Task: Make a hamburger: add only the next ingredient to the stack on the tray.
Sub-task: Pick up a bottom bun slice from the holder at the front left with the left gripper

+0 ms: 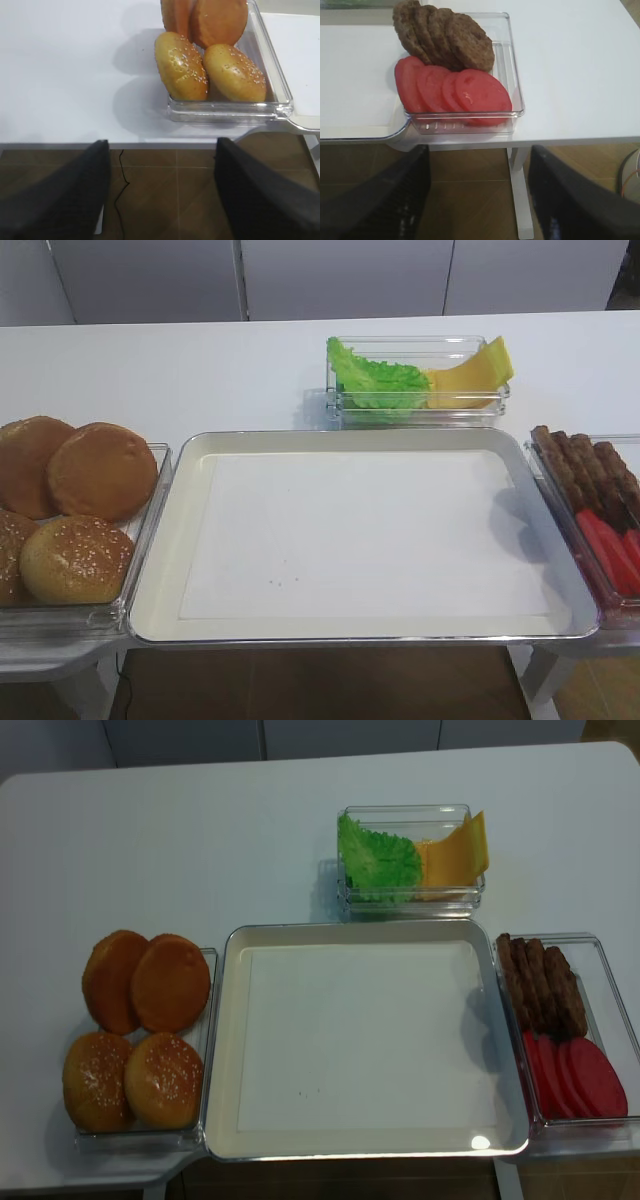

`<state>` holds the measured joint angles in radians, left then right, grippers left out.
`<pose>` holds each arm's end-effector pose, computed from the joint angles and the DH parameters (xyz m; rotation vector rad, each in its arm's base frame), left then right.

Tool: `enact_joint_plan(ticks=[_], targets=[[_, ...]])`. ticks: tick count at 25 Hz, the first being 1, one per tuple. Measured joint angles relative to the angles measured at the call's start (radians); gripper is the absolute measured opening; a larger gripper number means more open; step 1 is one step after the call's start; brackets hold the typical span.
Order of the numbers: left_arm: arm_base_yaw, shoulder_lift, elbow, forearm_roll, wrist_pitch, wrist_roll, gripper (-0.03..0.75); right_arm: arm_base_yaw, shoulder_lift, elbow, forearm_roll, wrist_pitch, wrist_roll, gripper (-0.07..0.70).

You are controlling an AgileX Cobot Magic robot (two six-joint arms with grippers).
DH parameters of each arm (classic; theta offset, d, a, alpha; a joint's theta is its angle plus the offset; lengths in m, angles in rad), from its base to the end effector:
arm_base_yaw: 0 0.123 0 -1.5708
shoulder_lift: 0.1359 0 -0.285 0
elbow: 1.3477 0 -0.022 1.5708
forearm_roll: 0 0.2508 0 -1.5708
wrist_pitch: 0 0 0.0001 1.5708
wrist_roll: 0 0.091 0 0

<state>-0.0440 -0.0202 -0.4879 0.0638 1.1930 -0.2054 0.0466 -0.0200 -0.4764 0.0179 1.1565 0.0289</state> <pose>-0.0125 0.0059 0.2636 -0.1832 2.1596 -0.0654 -0.0096 0.0010 0.2631 -0.0208 2.1442 0.0659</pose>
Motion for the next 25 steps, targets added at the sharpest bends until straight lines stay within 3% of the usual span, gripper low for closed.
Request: enact_joint_plan(ticks=[12, 17, 22, 25], targets=[[0.0, 0.0, -0.004, 0.005, -0.021, 0.04, 0.486, 0.0, 0.0, 0.0, 0.0, 0.0, 0.0, 0.467], [0.0, 0.011, -0.025, 0.006, -0.071, 0.042, 0.486, 0.0, 0.0, 0.0, 0.0, 0.0, 0.0, 0.467], [0.0, 0.163, -0.068, 0.006, -0.114, 0.05, 0.486, 0.0, 0.0, 0.0, 0.0, 0.0, 0.0, 0.467], [0.0, 0.272, -0.091, 0.006, -0.166, 0.054, 0.486, 0.0, 0.0, 0.0, 0.0, 0.0, 0.0, 0.467]])
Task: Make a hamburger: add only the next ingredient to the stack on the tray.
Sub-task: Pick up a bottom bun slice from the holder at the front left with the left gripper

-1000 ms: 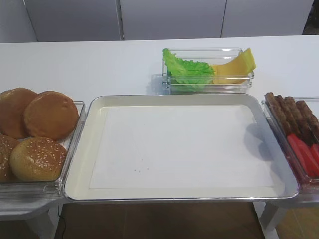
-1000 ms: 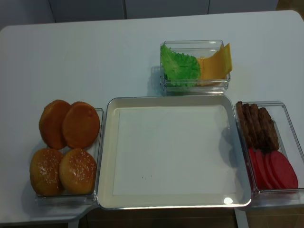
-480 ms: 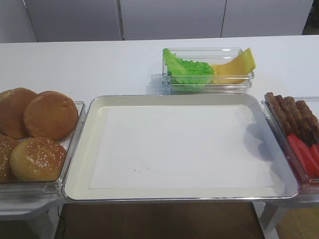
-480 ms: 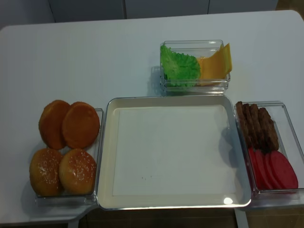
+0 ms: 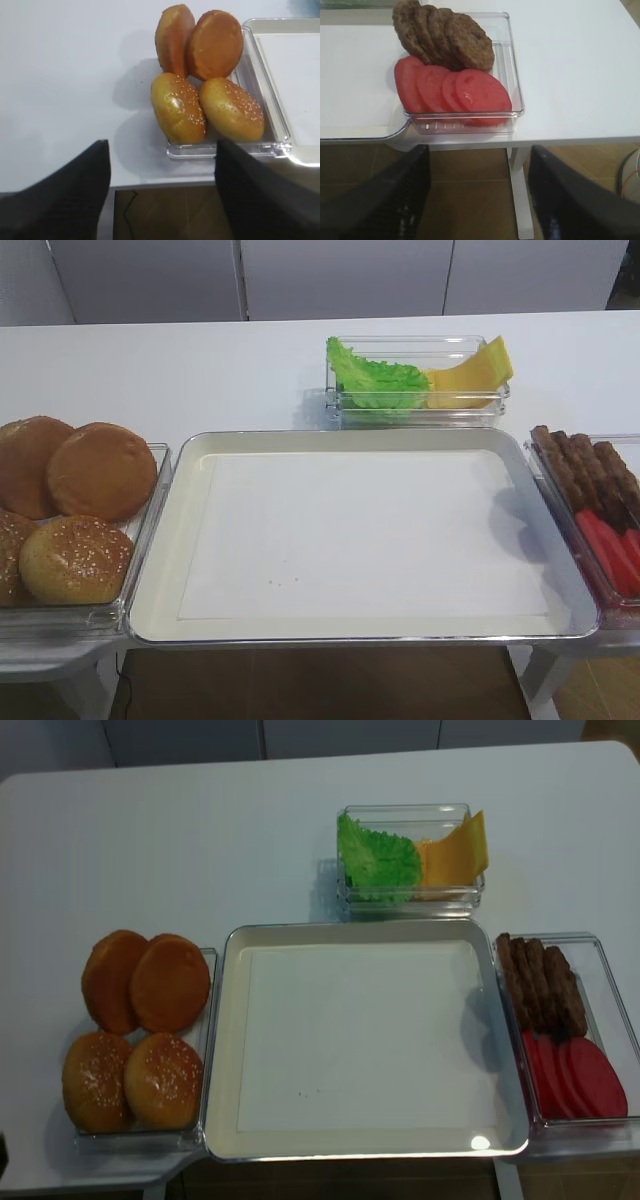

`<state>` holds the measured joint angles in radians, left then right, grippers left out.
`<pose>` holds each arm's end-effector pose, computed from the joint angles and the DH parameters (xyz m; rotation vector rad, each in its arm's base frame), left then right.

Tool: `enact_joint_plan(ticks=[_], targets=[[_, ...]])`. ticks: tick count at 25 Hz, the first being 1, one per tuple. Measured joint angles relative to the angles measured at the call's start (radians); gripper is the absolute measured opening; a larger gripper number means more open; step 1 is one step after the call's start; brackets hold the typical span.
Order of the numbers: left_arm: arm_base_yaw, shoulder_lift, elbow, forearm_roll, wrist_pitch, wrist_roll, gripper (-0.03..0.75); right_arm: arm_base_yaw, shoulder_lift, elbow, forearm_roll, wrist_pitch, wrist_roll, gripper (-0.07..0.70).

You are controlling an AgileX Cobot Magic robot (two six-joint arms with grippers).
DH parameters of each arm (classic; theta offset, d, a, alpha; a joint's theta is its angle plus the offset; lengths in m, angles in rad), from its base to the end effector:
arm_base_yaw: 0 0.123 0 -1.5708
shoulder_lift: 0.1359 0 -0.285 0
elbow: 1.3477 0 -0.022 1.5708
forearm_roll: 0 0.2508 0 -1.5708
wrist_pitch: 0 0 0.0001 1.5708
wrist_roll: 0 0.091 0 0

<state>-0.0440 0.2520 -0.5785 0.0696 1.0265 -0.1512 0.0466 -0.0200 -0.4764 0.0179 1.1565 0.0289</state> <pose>0.0315 0.0040 0.2995 -0.1113 2.1786 -0.0254 -0.0096 0.0010 0.2631 -0.0208 2.1442 0.0659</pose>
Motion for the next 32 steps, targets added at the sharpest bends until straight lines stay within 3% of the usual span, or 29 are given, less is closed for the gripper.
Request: enact_joint_plan(ticks=[6, 11, 21, 24, 28, 32], targets=[[0.0, 0.272, -0.043, -0.017, -0.15, -0.02, 0.486, 0.0, 0.0, 0.0, 0.0, 0.0, 0.0, 0.467], [0.0, 0.583, -0.168, -0.026, -0.266, -0.028, 0.474, 0.0, 0.0, 0.0, 0.0, 0.0, 0.0, 0.467], [0.011, 0.939, -0.397, -0.098, -0.279, -0.001, 0.47, 0.0, 0.0, 0.0, 0.0, 0.0, 0.0, 0.467], [0.074, 1.025, -0.456, -0.248, -0.263, 0.1, 0.47, 0.0, 0.0, 0.0, 0.0, 0.0, 0.0, 0.467], [0.205, 1.106, -0.494, -0.513, -0.199, 0.388, 0.463, 0.0, 0.0, 0.0, 0.0, 0.0, 0.0, 0.467], [0.247, 1.153, -0.497, -0.57, -0.137, 0.535, 0.447, 0.0, 0.0, 0.0, 0.0, 0.0, 0.0, 0.467]])
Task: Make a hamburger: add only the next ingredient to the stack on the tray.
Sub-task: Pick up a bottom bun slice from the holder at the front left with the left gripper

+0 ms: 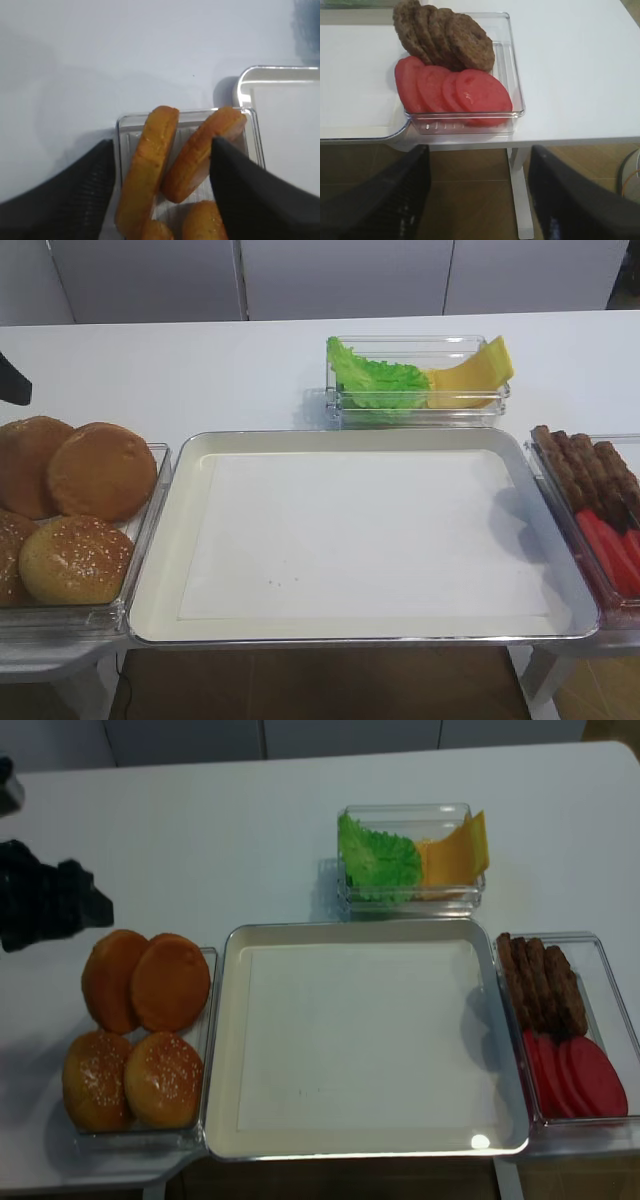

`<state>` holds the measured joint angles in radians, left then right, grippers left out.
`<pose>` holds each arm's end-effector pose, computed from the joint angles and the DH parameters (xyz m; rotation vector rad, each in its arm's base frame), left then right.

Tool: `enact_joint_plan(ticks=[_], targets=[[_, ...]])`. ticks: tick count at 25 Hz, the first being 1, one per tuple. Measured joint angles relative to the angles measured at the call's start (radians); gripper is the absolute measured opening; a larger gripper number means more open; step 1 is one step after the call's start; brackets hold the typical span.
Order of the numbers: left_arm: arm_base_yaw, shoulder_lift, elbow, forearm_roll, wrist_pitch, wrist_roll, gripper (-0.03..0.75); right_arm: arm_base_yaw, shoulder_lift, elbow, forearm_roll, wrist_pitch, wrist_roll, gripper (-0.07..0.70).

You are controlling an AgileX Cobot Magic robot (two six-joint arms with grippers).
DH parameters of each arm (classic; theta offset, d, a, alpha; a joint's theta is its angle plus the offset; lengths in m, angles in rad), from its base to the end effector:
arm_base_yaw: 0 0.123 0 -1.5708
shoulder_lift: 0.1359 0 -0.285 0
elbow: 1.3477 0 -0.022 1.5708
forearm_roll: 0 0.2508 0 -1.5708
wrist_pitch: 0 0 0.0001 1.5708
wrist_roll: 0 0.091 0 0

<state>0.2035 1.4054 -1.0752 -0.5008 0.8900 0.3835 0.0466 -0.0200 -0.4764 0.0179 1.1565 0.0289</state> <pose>0.2820 0.0235 0.2949 -0.0675 2.5708 -0.4091 -0.0096 0.0010 0.2631 -0.0208 2.1442 0.0659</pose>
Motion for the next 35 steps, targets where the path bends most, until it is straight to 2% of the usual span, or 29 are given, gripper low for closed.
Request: enact_joint_plan(ticks=[6, 16, 19, 25, 35], targets=[[0.0, 0.047, 0.0, -0.005, 0.011, 0.125, 0.442, 0.0, 0.0, 0.0, 0.0, 0.0, 0.0, 0.467], [0.0, 0.13, 0.0, -0.004, 0.011, 0.136, 0.424, 0.0, 0.0, 0.0, 0.0, 0.0, 0.0, 0.467], [0.0, 0.142, 0.0, -0.004, 0.014, 0.134, 0.371, 0.0, 0.0, 0.0, 0.0, 0.0, 0.0, 0.467], [0.0, 0.144, -0.004, -0.004, 0.026, 0.13, 0.178, 0.0, 0.0, 0.0, 0.0, 0.0, 0.0, 0.467], [0.0, 0.127, -0.008, -0.002, 0.035, 0.147, 0.161, 0.0, 0.0, 0.0, 0.0, 0.0, 0.0, 0.467]])
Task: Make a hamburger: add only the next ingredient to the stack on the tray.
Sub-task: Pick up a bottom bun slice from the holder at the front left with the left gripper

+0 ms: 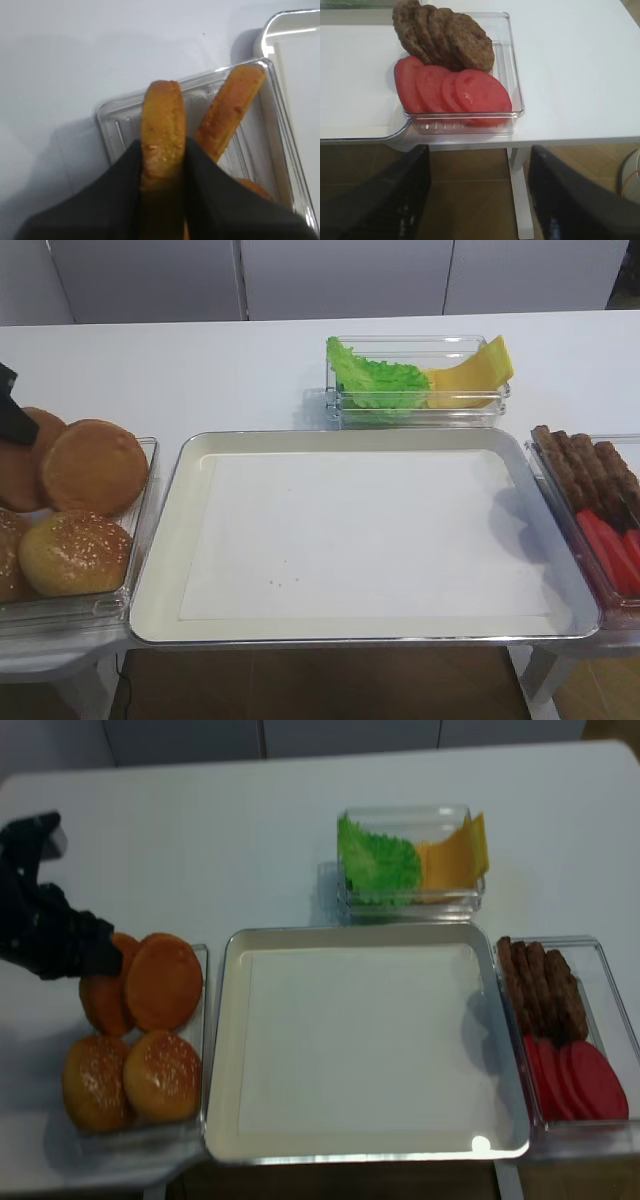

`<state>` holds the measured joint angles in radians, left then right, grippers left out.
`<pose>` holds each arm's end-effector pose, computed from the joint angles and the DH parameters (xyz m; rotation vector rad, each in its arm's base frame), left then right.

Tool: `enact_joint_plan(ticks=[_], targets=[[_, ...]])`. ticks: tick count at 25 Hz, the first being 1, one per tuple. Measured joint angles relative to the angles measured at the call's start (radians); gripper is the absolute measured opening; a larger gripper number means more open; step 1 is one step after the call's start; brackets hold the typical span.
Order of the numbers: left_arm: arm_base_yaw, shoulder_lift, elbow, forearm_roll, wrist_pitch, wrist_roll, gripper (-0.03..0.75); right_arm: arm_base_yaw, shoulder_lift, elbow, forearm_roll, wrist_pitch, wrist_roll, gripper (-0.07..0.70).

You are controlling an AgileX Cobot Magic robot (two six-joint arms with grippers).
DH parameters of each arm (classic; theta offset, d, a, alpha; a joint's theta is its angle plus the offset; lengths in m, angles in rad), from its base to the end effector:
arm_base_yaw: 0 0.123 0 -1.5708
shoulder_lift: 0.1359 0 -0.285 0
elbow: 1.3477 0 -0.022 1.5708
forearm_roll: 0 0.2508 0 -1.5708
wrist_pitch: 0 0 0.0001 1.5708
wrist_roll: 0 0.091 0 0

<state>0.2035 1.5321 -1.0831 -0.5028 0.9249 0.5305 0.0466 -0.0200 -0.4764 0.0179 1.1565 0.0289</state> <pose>0.2995 0.0260 0.2595 0.1047 2.6902 -0.4295 -0.0096 0.0010 0.2631 -0.0208 2.1442 0.0659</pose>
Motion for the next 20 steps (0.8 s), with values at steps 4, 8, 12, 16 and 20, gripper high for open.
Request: enact_joint_plan(ticks=[4, 8, 12, 16, 20], targets=[[0.0, -0.06, 0.0, -0.002, 0.005, 0.014, 0.161, 0.0, 0.0, 0.0, 0.0, 0.0, 0.0, 0.467], [0.0, -0.121, -0.009, 0.0, 0.016, 0.016, 0.161, 0.0, 0.0, 0.0, 0.0, 0.0, -0.004, 0.467], [0.0, -0.179, -0.069, -0.003, 0.053, 0.016, 0.16, 0.0, 0.0, 0.0, 0.0, 0.0, -0.004, 0.467], [-0.014, -0.235, -0.154, -0.027, 0.112, 0.018, 0.159, 0.0, 0.0, 0.0, 0.0, 0.0, -0.004, 0.467], [-0.115, -0.256, -0.191, -0.029, 0.147, 0.02, 0.158, 0.0, 0.0, 0.0, 0.0, 0.0, -0.004, 0.467]])
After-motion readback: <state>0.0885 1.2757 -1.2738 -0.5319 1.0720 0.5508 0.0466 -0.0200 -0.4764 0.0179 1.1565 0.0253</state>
